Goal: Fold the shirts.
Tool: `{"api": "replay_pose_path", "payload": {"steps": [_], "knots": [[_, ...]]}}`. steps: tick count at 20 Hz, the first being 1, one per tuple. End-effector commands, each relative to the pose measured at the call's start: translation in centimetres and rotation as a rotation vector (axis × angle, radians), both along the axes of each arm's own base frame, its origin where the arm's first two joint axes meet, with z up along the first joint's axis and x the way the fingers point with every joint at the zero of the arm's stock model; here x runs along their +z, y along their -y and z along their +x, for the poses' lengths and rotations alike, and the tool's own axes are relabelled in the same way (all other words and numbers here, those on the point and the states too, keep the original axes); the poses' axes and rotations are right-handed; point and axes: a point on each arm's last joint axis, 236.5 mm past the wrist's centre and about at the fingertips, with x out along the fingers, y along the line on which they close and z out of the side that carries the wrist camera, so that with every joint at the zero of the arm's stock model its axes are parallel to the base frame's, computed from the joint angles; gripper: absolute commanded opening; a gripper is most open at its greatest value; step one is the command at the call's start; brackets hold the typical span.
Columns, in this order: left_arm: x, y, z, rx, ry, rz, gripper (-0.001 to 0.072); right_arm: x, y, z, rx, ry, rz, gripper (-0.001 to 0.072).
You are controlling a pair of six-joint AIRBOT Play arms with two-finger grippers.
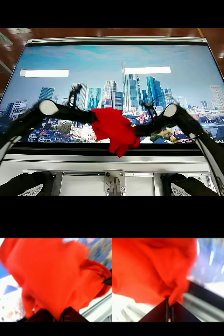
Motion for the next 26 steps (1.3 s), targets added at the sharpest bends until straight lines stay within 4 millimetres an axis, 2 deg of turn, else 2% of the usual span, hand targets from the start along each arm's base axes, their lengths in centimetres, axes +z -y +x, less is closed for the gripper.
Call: {"api": "replay_pose_path", "payload": {"steps": [1, 2, 3, 4, 5, 6, 7, 8, 10, 12, 15, 17, 20, 22, 24, 26], "knots": [[16.9, -3.9, 2.2, 0.04, 0.433, 0.021, 0.0036, 15.7, 1.9, 7.1, 0.014, 0.591, -0.056, 0.0056], [23.3, -4.6, 1.4, 0.06, 0.573, -0.031, 0.0036, 21.9, 2.6, 8.4, -0.031, 0.782, -0.055, 0.0057], [28.5, -5.2, 0.1, 0.068, 0.692, -0.074, 0.0036, 27.9, 3.0, 8.6, -0.084, 0.946, -0.022, 0.0056], [33.0, -5.8, -1.5, 0.078, 0.786, -0.122, 0.0036, 33.7, 3.3, 8.1, -0.135, 1.1, 0.028, 0.0056], [36.2, -6.1, -3.2, 0.077, 0.848, -0.168, 0.0036, 37.8, 3.4, 6.8, -0.163, 1.196, 0.074, 0.0056], [38.1, -6.3, -4.5, 0.072, 0.882, -0.2, 0.0036, 40.2, 3.5, 5.6, -0.177, 1.242, 0.103, 0.0056], [39.0, -6.4, -5.6, 0.064, 0.896, -0.215, 0.0037, 41.5, 3.7, 4.6, -0.186, 1.26, 0.119, 0.0056], [38.8, -6.5, -6.1, 0.053, 0.887, -0.207, 0.0037, 41.8, 3.7, 3.7, -0.182, 1.252, 0.123, 0.0056], [36.0, -6.3, -6.6, 0.002, 0.8, -0.141, 0.0037, 40.0, 3.6, 2.5, -0.14, 1.179, 0.097, 0.0057], [31.6, -6.3, -6.6, -0.05, 0.673, -0.043, 0.0037, 36.6, 3.5, 1.5, -0.077, 1.047, 0.047, 0.0056], [24.4, -6.6, -5.6, -0.08, 0.499, 0.07, 0.0038, 29.9, 4.5, 0.0, 0.02, 0.772, -0.082, 0.0057], [18.0, -7.1, -4.6, -0.078, 0.374, 0.15, 0.0038, 25.4, 4.9, -0.5, 0.066, 0.595, -0.134, 0.0057], [7.3, -7.6, -3.9, -0.07, 0.186, 0.236, 0.0037, 18.4, 4.7, -0.1, 0.077, 0.415, -0.161, 0.0057], [1.6, -6.8, -4.0, -0.053, 0.076, 0.217, 0.0037, 13.0, 4.7, 0.6, 0.062, 0.321, -0.178, 0.0057], [-2.0, -5.0, -2.4, 0.018, 0.02, 0.133, 0.0037, 8.0, 5.3, 2.5, -0.011, 0.283, -0.219, 0.0057], [-4.1, -3.0, 0.5, 0.119, -0.018, 0.033, 0.0038, 4.2, 6.8, 4.8, -0.108, 0.264, -0.294, 0.0057]]}}
